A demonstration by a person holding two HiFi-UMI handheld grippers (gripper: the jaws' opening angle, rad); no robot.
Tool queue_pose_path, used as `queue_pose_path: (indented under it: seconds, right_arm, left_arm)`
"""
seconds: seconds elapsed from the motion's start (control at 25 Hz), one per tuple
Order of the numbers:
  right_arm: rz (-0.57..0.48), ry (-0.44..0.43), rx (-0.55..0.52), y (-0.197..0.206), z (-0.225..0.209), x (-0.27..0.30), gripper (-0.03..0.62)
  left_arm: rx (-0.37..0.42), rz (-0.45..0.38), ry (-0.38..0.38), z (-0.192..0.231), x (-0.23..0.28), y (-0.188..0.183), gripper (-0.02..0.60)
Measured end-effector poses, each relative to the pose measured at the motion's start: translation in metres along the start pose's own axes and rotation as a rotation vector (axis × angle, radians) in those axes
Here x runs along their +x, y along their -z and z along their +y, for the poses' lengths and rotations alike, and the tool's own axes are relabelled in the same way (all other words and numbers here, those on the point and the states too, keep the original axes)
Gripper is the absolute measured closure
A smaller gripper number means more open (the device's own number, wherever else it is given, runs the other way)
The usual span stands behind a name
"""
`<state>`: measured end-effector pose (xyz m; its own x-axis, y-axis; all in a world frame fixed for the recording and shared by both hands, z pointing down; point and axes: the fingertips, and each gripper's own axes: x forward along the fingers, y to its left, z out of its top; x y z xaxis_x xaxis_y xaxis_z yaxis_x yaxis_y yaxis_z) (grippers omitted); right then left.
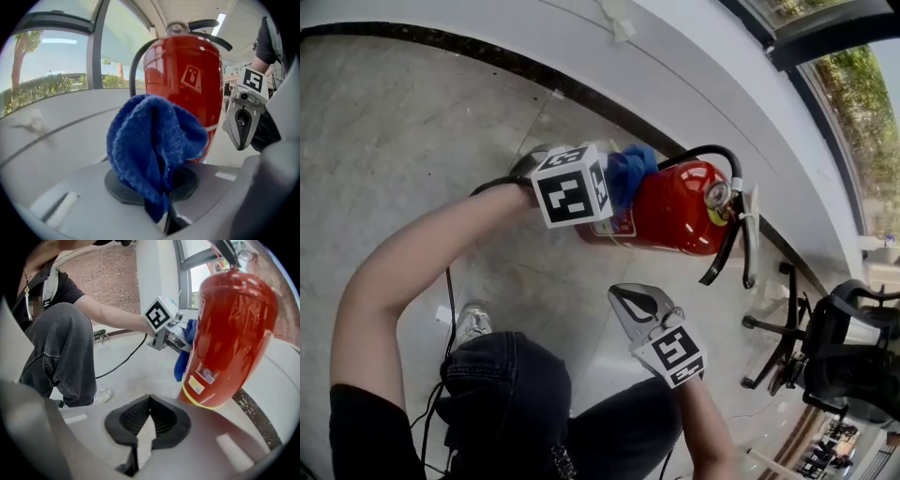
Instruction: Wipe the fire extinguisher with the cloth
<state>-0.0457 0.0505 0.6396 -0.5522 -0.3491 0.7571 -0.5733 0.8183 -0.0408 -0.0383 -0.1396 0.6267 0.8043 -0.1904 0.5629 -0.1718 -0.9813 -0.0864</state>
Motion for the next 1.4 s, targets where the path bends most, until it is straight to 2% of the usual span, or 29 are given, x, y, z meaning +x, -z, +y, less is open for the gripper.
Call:
queue_pose_path:
  seconds: [0.4, 0.56, 0.64, 0.8, 1.12, 1.28, 1.4]
  right_arm:
    - [-0.050, 0.085, 0.031, 0.002, -0.012, -0.042, 0.591]
    - [-0.055, 0.101, 0.041, 0.006, -0.014, -0.049, 0.591]
    - [-0.062, 0.104, 0.048, 0.007, -0.015, -0.050, 0.591]
    - [-0.066, 0.106, 0.059, 0.005, -0.018, -0.046, 0.591]
    - [-0.032, 0.093, 0.086, 0.012, -0.024, -0.027, 0.591]
    - [-0.016, 0.070, 0.098, 0.014, -0.023, -0.014, 0.591]
    - [-0.010, 0.062, 0.110, 0.014, -0.022, -0.007, 0.591]
  left_arm:
    - [0.236, -0.050, -0.029, 0.032, -0.022, -0.099, 0.532]
    - [0.351, -0.057, -0.014, 0.032, -0.030, -0.121, 0.532]
    - [0.368, -0.070, -0.005, 0.032, -0.032, -0.124, 0.532]
    - [0.294, -0.069, 0.019, 0.029, -0.019, -0.103, 0.534]
    - [0.095, 0.033, 0.139, 0.003, 0.018, 0.004, 0.534]
    - [-0.014, 0.076, 0.163, -0.008, 0.038, 0.053, 0.535]
    - [-0.059, 0.121, 0.177, -0.019, 0.055, 0.086, 0.535]
